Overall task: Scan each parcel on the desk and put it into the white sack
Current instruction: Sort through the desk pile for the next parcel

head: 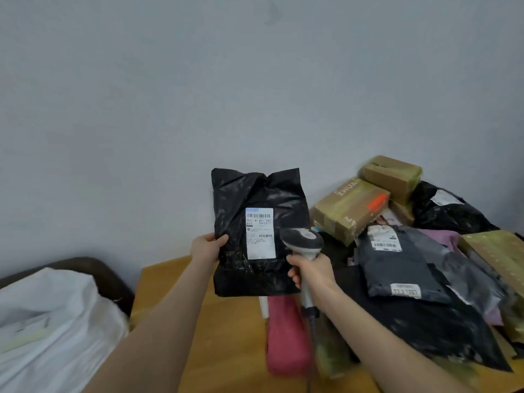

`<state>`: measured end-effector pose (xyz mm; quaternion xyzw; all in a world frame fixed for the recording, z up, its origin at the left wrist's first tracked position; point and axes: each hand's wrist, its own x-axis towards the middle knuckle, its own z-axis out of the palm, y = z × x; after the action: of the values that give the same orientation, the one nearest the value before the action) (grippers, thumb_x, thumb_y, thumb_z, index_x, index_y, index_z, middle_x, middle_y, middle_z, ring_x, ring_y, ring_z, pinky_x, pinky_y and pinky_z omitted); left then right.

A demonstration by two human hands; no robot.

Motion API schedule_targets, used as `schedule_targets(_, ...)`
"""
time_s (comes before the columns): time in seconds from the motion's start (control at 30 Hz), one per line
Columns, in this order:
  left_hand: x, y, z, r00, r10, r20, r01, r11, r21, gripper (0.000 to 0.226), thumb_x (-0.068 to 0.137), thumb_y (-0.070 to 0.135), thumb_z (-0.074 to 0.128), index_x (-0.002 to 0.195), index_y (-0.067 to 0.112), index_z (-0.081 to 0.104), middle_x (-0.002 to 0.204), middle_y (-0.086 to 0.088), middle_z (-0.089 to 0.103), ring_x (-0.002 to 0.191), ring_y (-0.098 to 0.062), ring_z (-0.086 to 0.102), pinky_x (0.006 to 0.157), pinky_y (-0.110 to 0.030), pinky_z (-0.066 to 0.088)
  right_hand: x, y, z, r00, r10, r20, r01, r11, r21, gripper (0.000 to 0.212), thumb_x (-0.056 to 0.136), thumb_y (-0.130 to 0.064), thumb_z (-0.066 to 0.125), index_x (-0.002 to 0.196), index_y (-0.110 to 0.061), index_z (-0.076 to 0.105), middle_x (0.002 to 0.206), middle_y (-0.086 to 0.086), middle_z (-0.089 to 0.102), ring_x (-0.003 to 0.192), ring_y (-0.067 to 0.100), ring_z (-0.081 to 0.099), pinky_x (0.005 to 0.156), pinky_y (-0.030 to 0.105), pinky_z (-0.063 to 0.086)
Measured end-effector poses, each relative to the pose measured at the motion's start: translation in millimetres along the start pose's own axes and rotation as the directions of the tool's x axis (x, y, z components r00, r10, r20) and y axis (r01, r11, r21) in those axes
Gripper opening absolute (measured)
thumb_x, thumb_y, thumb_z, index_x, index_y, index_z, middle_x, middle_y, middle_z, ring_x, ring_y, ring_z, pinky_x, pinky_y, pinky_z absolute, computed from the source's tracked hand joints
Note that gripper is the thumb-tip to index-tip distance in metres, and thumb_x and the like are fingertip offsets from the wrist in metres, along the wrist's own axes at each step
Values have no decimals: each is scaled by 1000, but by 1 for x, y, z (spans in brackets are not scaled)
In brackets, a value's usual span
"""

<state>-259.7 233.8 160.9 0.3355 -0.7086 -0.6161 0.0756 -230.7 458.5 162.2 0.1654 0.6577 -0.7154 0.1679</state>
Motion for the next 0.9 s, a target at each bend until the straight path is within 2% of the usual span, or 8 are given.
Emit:
schedule_targets(0.17,7,-22,-70,999,-48,-21,44,988,-148,34,90,5,62,124,-2,58,104,-14,65,91,-27,62,82,-36,51,-44,21,70,997,-39,67,44,996,-74,15,83,-4,68,70,-2,61,47,8,60,34,12,46,40,24,38)
schedule_targets(0.27,14,-33,-104,998,-61,-4,59,982,-180,35,91,5,61,125,-1,57,111,-15,66,93,-28,63,84,-35,52,-64,33,102,996,-40,85,50,991,-122,20,81,-3,67,62,-3,61,50,9,61,36,13,46,42,24,38)
schedule_targets(0.43,25,-46,-149,998,-55,-2,53,978,-201,33,92,4,59,125,1,57,107,-13,66,91,-26,63,80,-32,51,-81,49,140,996,-55,75,68,981,-184,31,79,-2,64,49,-7,59,49,8,62,40,16,47,48,28,39)
schedule_targets(0.6,33,-55,-175,999,-51,-16,47,979,-200,33,92,4,59,125,0,57,114,-17,66,92,-27,63,81,-33,51,-91,54,168,997,-42,67,52,985,-162,28,80,1,62,52,-3,57,45,7,58,37,15,44,44,25,36)
schedule_targets(0.9,39,-60,-195,997,-59,-47,46,970,-240,36,92,1,57,129,-2,54,118,-18,63,93,-26,60,79,-31,48,-92,60,191,996,-23,85,40,978,-202,29,79,-3,63,50,-4,57,45,6,57,41,18,45,49,28,38)
